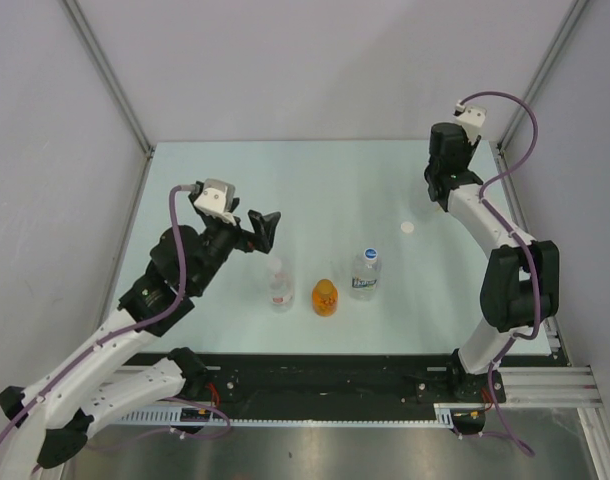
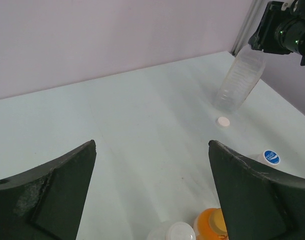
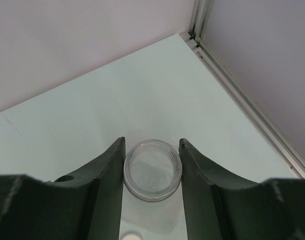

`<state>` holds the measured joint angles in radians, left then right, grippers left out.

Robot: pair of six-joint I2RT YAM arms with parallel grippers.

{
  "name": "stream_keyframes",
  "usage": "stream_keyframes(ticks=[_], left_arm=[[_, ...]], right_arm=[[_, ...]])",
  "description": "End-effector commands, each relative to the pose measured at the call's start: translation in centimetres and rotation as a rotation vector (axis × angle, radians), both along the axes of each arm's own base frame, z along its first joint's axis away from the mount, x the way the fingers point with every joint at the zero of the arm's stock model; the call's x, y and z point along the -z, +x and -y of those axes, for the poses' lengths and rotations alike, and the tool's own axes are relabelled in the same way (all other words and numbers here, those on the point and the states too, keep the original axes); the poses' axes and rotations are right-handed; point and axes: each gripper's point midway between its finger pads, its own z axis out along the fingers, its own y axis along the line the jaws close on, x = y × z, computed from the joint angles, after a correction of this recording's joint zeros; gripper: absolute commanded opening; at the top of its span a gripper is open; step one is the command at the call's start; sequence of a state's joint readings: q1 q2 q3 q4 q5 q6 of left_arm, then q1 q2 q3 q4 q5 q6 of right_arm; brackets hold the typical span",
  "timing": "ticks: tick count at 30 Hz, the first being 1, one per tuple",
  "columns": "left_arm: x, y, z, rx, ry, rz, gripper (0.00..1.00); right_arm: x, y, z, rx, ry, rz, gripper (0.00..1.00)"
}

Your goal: Unscrew the bottle caps

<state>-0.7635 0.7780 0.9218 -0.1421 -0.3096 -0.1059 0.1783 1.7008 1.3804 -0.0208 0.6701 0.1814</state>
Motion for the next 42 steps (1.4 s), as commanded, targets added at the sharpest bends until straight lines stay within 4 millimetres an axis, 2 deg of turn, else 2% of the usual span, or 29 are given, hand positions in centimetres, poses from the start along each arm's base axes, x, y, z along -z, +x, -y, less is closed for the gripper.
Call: stream_keyframes(ticks=[1,9,14,17,18,21,23,33,42], left_arm=[[-0.2,0.3,0.1,-0.009,-0.019,0.005,0.98],[0.6,0.5,0.7,0.002,-0.012,-0.019,0.97],[0.8,0.7,0.9,0.006,-0.009,-0.024,0.97],[0.8,0.7,0.9,0.003,-0.014,-0.032,0.97],[0.8,0.7,1.0,0.004,-0.016,-0.032,0.97],[0.9,0.7,1.0,0.006,-0.008,-0.04,0.97],[0.9,0.7,1.0,0.004,-0.008,-0.04,0.97],[1.0,0.7,1.1,0.01,-0.01,-0.049,0.97],[1.2,0.6,1.2,0.014,-0.01,-0.058,0.97]], right_arm=[[-1.1,0.7,0.2,0.015,0.021,0.081,0.0],[1.2,0.3,-0.1,0.004,0.019,0.016,0.0],[1.9,0.1,-0.4,-0.017,0.031,-0.006,0.0],[1.9,0.2,-1.1,-0.052,0.063,-0.005,0.14],[1.8,0.4,-1.5,-0.083,0.084,-0.001,0.26],[2.0,0.0,-1.8,-0.095,0.111,-0.016,0.45],[2.0,-0.2,-1.7,-0.092,0.119,-0.016,0.51],[1.2,-0.7,-2.0,-0.1,0.144,-0.007,0.65],[0.2,-1.1,-2.2,-0.108,0.156,0.007,0.69]])
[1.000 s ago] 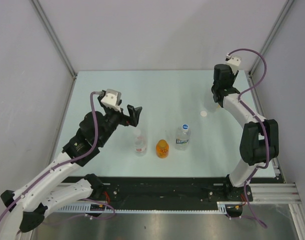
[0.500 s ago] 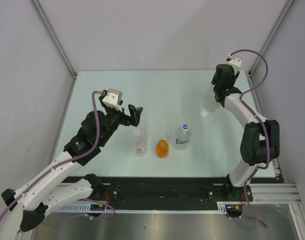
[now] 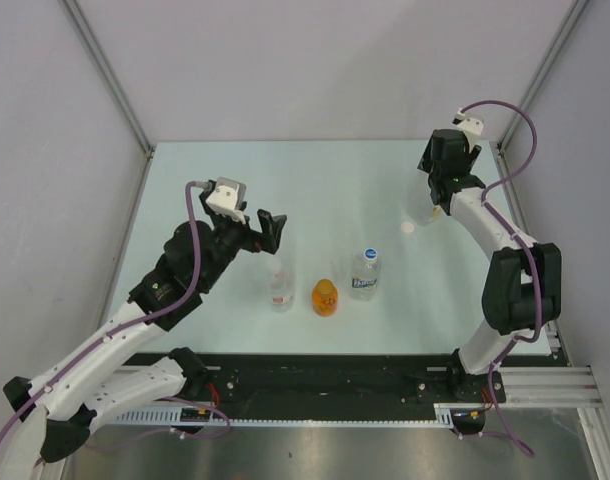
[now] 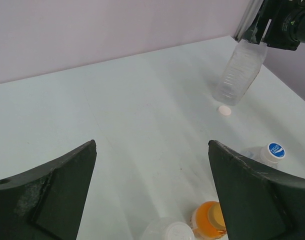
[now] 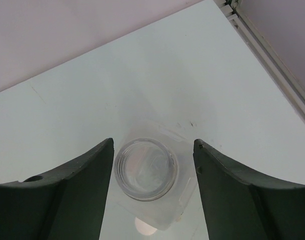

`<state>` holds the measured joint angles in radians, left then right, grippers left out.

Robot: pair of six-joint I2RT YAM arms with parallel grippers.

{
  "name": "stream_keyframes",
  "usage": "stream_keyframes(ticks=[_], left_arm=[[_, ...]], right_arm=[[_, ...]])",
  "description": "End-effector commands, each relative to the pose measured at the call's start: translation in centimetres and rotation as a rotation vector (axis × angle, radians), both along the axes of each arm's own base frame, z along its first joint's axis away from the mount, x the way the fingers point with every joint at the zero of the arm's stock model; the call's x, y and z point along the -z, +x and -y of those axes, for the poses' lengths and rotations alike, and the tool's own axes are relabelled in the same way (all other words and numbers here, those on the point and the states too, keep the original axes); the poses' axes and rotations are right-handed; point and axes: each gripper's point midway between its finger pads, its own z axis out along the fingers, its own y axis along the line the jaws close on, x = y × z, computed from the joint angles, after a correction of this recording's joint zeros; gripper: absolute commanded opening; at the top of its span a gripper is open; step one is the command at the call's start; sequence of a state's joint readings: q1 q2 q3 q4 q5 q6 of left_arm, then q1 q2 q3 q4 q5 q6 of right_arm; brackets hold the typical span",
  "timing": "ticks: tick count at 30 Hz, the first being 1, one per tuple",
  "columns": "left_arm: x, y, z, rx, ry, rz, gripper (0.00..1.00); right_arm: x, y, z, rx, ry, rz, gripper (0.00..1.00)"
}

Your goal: Unscrew the bottle caps

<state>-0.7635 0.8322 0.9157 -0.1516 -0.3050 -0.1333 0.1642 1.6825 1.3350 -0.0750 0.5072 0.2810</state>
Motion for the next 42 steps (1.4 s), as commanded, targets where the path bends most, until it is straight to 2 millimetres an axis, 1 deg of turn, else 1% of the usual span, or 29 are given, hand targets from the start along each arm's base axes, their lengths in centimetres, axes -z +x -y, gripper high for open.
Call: stream_keyframes(ticks=[1,4,13,17,18,20,21,22,23,24,25,26,27,28,29,30,31,32,33,34,35,36,37,38,39,40,41,42], left_arm=[[-0.9,-0.1,0.3,0.011,-0.031,0.003,0.97],[-0.9,-0.1,0.3,0.011,-0.035,0.001,0.97],[-0.8,-0.2,0.5,0.023,-0.039,-0.008,0.97],[-0.7,-0.1,0.6,0.023,-0.036,-0.012,0.97],[-0.6,-0.1,0.7,0.022,-0.033,-0.015,0.97],[-0.8,-0.1,0.7,0.021,-0.032,-0.02,0.97],[-0.7,0.0,0.7,0.019,-0.028,-0.022,0.97],[-1.0,0.0,0.6,0.018,-0.03,-0.02,0.97],[-1.0,0.0,0.6,0.016,-0.026,-0.021,0.97],[-1.0,0.0,0.5,0.015,-0.026,-0.019,0.97],[-1.4,-0.1,0.4,0.01,-0.031,-0.012,0.97],[-1.4,-0.1,0.3,0.008,-0.03,-0.01,0.98],[-1.6,0.0,0.2,0.002,-0.03,-0.008,0.98],[-1.6,0.1,-0.1,-0.015,-0.029,-0.008,0.99],[-1.7,0.1,-0.3,-0.025,-0.031,-0.007,1.0],[-1.6,0.2,-0.4,-0.032,-0.03,-0.01,1.0],[-1.6,0.3,-0.6,-0.048,-0.032,-0.01,1.0],[-1.6,0.3,-0.7,-0.051,-0.032,-0.013,1.0],[-1.8,0.3,-0.7,-0.054,-0.035,-0.011,1.0],[-1.7,0.3,-0.8,-0.057,-0.029,-0.016,1.0],[-1.7,0.4,-0.8,-0.063,-0.034,-0.023,1.0],[-2.1,0.4,-0.9,-0.068,-0.044,-0.023,1.0],[-2.1,0.4,-1.0,-0.076,-0.051,-0.033,1.0],[-2.1,0.4,-0.9,-0.079,-0.057,-0.04,1.0],[-2.4,0.3,-0.8,-0.07,-0.064,-0.039,1.0],[-2.4,0.3,-0.6,-0.064,-0.071,-0.043,1.0],[-2.3,0.3,-0.5,-0.062,-0.077,-0.049,1.0],[-2.2,0.3,-0.5,-0.063,-0.089,-0.06,1.0]], right_arm=[[-2.7,-0.8,-0.1,0.002,0.029,0.058,0.69],[-3.5,-1.1,-0.2,0.001,0.04,0.073,0.69],[-4.5,-2.0,-0.1,-0.001,0.041,0.077,0.69],[-5.3,-3.4,-0.2,0.015,0.065,0.074,0.69],[-6.2,-4.0,-0.7,0.01,0.069,0.089,0.69],[-6.7,-4.9,-1.0,0.011,0.07,0.088,0.69],[-7.8,-5.6,-1.5,0.0,0.074,0.106,0.69],[-8.2,-6.1,-1.6,0.001,0.073,0.111,0.69],[-8.5,-6.9,-1.6,0.007,0.067,0.104,0.69],[-9.7,-8.0,-2.1,-0.003,0.071,0.125,0.69],[-10.1,-9.1,-1.9,0.014,0.057,0.116,0.69],[-10.7,-9.9,-2.3,0.011,0.053,0.124,0.7],[-11.8,-11.1,-3.5,-0.019,0.059,0.147,0.7],[-11.5,-12.1,-3.2,0.006,0.044,0.123,0.77],[-10.9,-12.7,-3.4,0.045,0.099,0.123,0.83],[-10.5,-13.2,-3.4,0.047,0.117,0.113,0.91],[-10.1,-14.1,-3.9,0.015,0.16,0.104,0.99],[-8.8,-14.8,-4.2,0.009,0.198,0.096,1.0],[-8.8,-15.1,-4.5,0.0,0.239,0.117,1.0],[-10.0,-16.3,-4.3,-0.006,0.279,0.167,1.0],[-10.0,-16.6,-4.4,-0.015,0.294,0.179,1.0],[-10.0,-17.0,-4.5,-0.033,0.288,0.172,1.0],[-10.3,-17.5,-5.3,-0.067,0.269,0.169,1.0],[-10.4,-17.9,-5.7,-0.082,0.232,0.162,1.0],[-10.6,-18.5,-4.8,-0.03,0.13,0.159,1.0],[-10.7,-19.4,-6.6,-0.08,0.065,0.15,1.0],[-10.8,-19.9,-7.2,-0.099,0.013,0.146,1.0],[-10.5,-20.4,-7.5,-0.121,-0.028,0.132,1.0]])
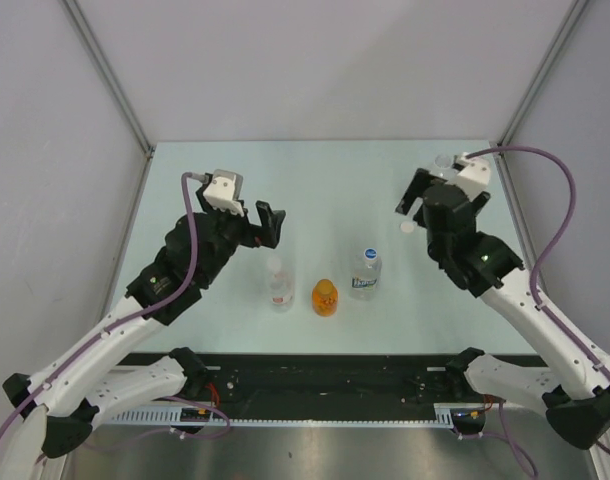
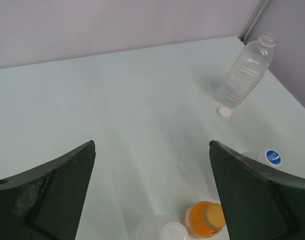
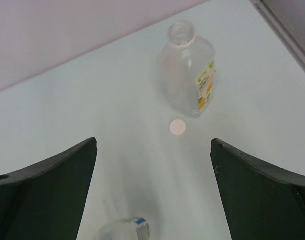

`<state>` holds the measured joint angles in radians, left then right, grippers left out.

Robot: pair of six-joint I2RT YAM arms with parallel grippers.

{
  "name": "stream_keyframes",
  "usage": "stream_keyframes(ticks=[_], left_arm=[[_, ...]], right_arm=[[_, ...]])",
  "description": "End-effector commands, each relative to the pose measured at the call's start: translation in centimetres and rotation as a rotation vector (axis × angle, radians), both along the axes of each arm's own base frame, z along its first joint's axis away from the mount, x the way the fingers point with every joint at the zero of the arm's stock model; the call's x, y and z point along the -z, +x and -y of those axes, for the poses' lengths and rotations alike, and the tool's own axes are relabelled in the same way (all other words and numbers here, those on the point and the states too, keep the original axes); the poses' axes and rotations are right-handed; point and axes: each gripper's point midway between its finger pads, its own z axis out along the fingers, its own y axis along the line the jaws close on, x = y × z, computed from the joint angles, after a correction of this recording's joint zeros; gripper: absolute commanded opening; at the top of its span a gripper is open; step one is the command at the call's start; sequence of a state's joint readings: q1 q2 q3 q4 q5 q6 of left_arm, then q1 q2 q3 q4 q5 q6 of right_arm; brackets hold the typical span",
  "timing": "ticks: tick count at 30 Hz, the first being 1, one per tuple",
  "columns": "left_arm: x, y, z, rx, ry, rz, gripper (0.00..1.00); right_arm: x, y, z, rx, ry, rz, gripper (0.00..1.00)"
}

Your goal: Unscrew the bottle caps

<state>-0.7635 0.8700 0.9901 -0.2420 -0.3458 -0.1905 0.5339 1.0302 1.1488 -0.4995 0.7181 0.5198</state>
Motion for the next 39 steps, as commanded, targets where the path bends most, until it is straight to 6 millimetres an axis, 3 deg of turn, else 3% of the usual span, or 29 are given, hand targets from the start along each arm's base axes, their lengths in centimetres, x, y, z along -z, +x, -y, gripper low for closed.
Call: stream_keyframes(ticks=[1,2,3,4,6,10,18,21,33,39], left_arm=[[-1.8,-0.1,0.1,-0.016,-0.096,-0.008,1.0],[-1.6,-0.2,0.6,0.007,-0.103,-0.018,1.0],[-1.4,-0.3,0.7,0.012,-0.111,-0.022,1.0],[-1.3,-0.4,0.8,0.012,-0.137,-0.038,1.0],[-0.8,-0.6,0.7,0.005,-0.163,-0.054,1.0],[-0.7,-1.4,0.7,0.038,-0.168,-0.049,1.0],[0.2,-2.0,1.8,0.11,-0.152,-0.061,1.0],[0.4,-2.0,1.8,0.108,-0.147,-0.069,1.0],[1.5,-2.5,1.4,0.114,-0.125,-0.082,1.0],[1.9,-2.4,1.5,0.113,-0.122,-0.088,1.0]], right_arm=[[-0.5,-2.3,-1.8,-0.048,-0.156,0.004,1.0],[-0.8,-2.8,-2.0,-0.082,-0.098,0.019,1.0],[-0.3,-3.2,-4.7,-0.244,-0.032,0.002,1.0],[0.5,-3.6,-5.7,-0.321,-0.013,-0.009,1.0],[-0.1,-5.0,-7.8,-0.449,0.051,0.035,1.0],[0.5,-6.2,-9.1,-0.526,0.033,0.035,0.99],[5.0,-7.4,-14.3,-0.645,-0.068,-0.083,0.95],[6.5,-7.1,-15.0,-0.642,-0.093,-0.119,0.93],[9.3,-6.0,-14.7,-0.554,-0.142,-0.189,0.82],[10.5,-6.4,-14.3,-0.544,-0.144,-0.212,0.69]])
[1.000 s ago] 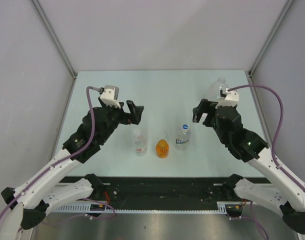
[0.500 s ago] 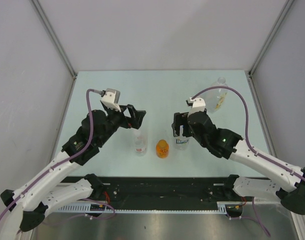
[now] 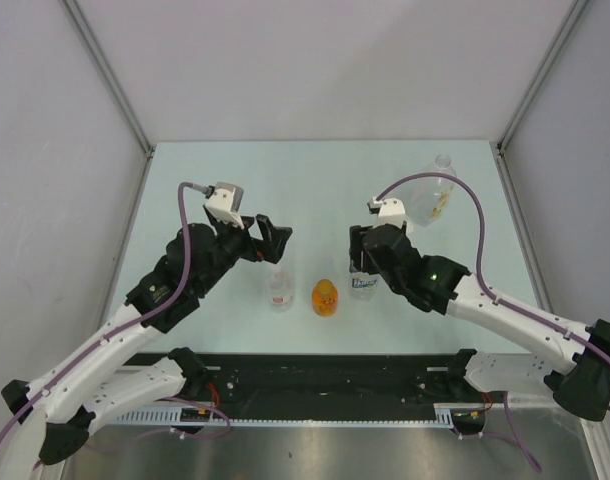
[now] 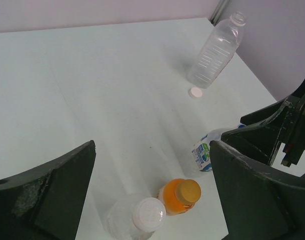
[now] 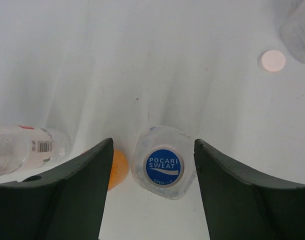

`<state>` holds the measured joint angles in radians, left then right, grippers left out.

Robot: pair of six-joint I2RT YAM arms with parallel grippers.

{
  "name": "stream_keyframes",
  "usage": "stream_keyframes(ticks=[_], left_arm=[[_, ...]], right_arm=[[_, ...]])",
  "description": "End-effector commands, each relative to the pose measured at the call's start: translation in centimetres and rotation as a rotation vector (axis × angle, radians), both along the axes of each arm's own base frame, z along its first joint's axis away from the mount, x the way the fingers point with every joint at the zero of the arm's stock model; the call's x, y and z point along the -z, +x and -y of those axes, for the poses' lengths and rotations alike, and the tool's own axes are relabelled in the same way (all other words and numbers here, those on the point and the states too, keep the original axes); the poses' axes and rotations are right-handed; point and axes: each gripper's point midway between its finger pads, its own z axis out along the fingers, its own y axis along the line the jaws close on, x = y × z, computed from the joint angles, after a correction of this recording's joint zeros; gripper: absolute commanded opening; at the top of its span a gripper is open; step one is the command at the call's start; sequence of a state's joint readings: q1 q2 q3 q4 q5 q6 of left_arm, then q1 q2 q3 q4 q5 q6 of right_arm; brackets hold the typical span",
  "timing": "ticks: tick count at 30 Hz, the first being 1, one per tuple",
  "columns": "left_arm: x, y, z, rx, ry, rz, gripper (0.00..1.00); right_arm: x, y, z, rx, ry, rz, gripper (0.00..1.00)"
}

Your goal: Unscrew the bottle caps

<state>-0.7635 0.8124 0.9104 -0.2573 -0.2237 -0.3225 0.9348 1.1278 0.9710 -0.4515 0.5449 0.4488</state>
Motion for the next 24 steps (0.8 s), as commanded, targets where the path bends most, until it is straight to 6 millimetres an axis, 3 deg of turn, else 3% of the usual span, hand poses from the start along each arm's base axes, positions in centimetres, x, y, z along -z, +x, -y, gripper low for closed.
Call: stream_keyframes(ticks=[1,6,8,12,15,18,23,24], left_arm=[[-0.4,-0.2,0.0,0.01,-0.019,0.009,1.0],[0.0,-0.2,0.4,0.022,-0.022,-0.002,1.0],[0.2,-0.1,0.6,0.026,-0.024,-0.006,1.0],[0.3,-0.2,0.7,0.031,-0.023,-0.009,1.0],[0.1,-0.2,0.6,0.031,-0.023,-0.003,1.0],[-0.5,-0.1,0.6,0.033,-0.022,0.013,1.0],[-3.1,-0.8,2.2,0.144,-0.026,0.095,1.0],[-4.6,-0.9,2.8,0.18,-0.039,0.137,1.0]], right_arm=[[0.3,-0.2,0.4,0.035,0.014,0.006,0.66],[0.9,-0.4,0.6,0.04,0.007,-0.01,0.61],[1.3,-0.5,0.6,0.039,0.001,-0.018,0.54],[0.5,-0.5,0.9,0.045,0.021,0.004,0.4],[-0.3,-0.6,1.0,0.043,0.033,0.027,0.35],[-2.5,-0.9,1.4,0.044,0.096,0.07,0.31],[-9.9,-2.1,2.0,-0.002,0.325,0.198,0.19],[-11.4,-2.3,1.9,-0.01,0.374,0.209,0.07]])
